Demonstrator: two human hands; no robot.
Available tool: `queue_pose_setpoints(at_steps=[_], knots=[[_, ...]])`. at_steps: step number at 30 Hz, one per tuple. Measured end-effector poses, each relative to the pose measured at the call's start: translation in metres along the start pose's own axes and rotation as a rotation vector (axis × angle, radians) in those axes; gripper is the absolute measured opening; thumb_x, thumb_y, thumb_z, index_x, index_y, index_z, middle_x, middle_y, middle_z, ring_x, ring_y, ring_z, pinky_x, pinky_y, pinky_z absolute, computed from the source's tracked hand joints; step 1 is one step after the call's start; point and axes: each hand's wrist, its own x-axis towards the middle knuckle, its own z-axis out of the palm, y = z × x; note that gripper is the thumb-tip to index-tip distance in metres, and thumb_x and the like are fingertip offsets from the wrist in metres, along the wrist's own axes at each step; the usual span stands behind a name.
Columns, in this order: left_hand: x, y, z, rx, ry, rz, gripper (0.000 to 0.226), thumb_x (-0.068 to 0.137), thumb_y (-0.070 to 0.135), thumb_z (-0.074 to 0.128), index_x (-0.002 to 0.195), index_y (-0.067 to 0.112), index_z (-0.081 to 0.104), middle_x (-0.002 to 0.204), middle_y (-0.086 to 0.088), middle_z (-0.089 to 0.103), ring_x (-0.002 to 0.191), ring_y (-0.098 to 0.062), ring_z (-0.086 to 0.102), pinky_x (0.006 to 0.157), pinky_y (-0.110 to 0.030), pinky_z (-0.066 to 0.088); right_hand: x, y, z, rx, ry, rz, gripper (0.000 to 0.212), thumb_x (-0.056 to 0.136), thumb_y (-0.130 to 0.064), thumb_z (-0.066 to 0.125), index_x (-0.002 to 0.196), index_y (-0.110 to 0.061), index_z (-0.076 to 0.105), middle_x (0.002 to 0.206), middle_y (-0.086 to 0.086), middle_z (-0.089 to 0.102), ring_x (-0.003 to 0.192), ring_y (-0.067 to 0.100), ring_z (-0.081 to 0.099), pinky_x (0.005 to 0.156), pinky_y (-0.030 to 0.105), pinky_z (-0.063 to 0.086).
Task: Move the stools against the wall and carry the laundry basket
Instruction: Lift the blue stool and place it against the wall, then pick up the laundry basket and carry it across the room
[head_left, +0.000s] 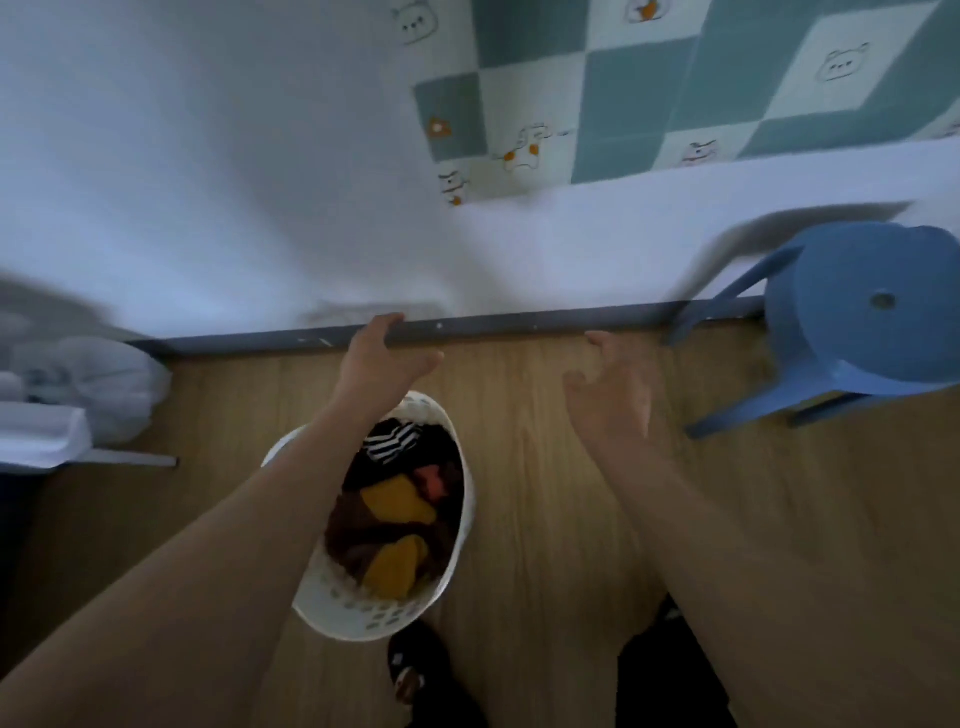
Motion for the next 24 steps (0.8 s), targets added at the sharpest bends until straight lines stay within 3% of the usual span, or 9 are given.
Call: queue_pose_setpoints(at_steps=[4,9,11,15,19,22,24], knots=[[-0.009,-0.071,-0.057,0.049,0.041,-0.052,0.074,0.074,0.039,0.076,0.139,0.021,0.046,0.145,-0.005,0.049,0.129,-0.024,0.047,0.097,-0.034,0.039,-0.05,-0.022,0.066,0.039,-0.082,0.071,0.049,0.09,-0.011,0.056,0.137,-0.013,0.045,0.135,0.011,0.052,0.114,0.028,0.057,0.096,0.043,0.048],[-0.004,-0.162,-0.086,0.06,0.043,-0.213,0.079,0.072,0.04,0.078,0.141,0.022,0.042,0.148,-0.01,0.043,0.119,-0.024,0.051,0.079,-0.027,0.041,-0.092,-0.005,0.138,-0.007,-0.157,0.158,0.05,0.086,-0.018,0.057,0.135,-0.022,0.047,0.135,0.006,0.054,0.116,0.024,0.055,0.083,0.029,0.044],[0.006,-0.197,-0.088,0.072,0.033,-0.279,0.082,0.072,0.041,0.078,0.142,0.023,0.039,0.149,-0.01,0.042,0.125,-0.028,0.049,0.085,-0.033,0.042,-0.101,0.009,0.165,0.006,-0.189,0.249,0.052,0.085,-0.019,0.056,0.136,-0.023,0.046,0.132,0.006,0.056,0.109,0.023,0.057,0.08,0.031,0.047],[0.025,-0.245,-0.083,0.101,0.019,-0.382,0.087,0.073,0.038,0.078,0.146,0.02,0.034,0.15,-0.013,0.042,0.129,-0.033,0.048,0.091,-0.04,0.043,-0.11,0.042,0.204,0.013,-0.237,0.381,0.055,0.087,-0.02,0.057,0.14,-0.02,0.041,0.114,0.004,0.06,0.083,0.015,0.056,0.054,0.019,0.04],[0.036,-0.28,-0.067,0.074,-0.051,-0.471,0.09,0.075,0.034,0.077,0.148,0.016,0.029,0.149,-0.013,0.043,0.129,-0.033,0.049,0.094,-0.04,0.043,-0.117,0.07,0.225,-0.005,-0.279,0.561,0.062,0.088,-0.016,0.056,0.145,-0.016,0.032,0.133,0.008,0.053,0.109,0.025,0.059,0.081,0.033,0.051],[0.044,-0.293,-0.057,0.042,-0.095,-0.485,0.083,0.077,0.031,0.076,0.146,0.012,0.034,0.139,-0.013,0.053,0.118,-0.031,0.057,0.093,-0.04,0.048,-0.116,0.084,0.235,0.06,-0.319,0.727,0.063,0.088,-0.013,0.053,0.147,-0.014,0.028,0.133,0.011,0.053,0.11,0.028,0.058,0.085,0.037,0.05],[0.047,-0.295,-0.057,0.032,-0.095,-0.494,0.07,0.08,0.028,0.073,0.141,0.01,0.042,0.128,-0.009,0.06,0.103,-0.025,0.062,0.084,-0.036,0.051,-0.115,0.088,0.239,0.151,-0.33,0.798,0.057,0.088,-0.009,0.051,0.142,-0.012,0.035,0.125,0.013,0.057,0.106,0.029,0.061,0.091,0.043,0.052]])
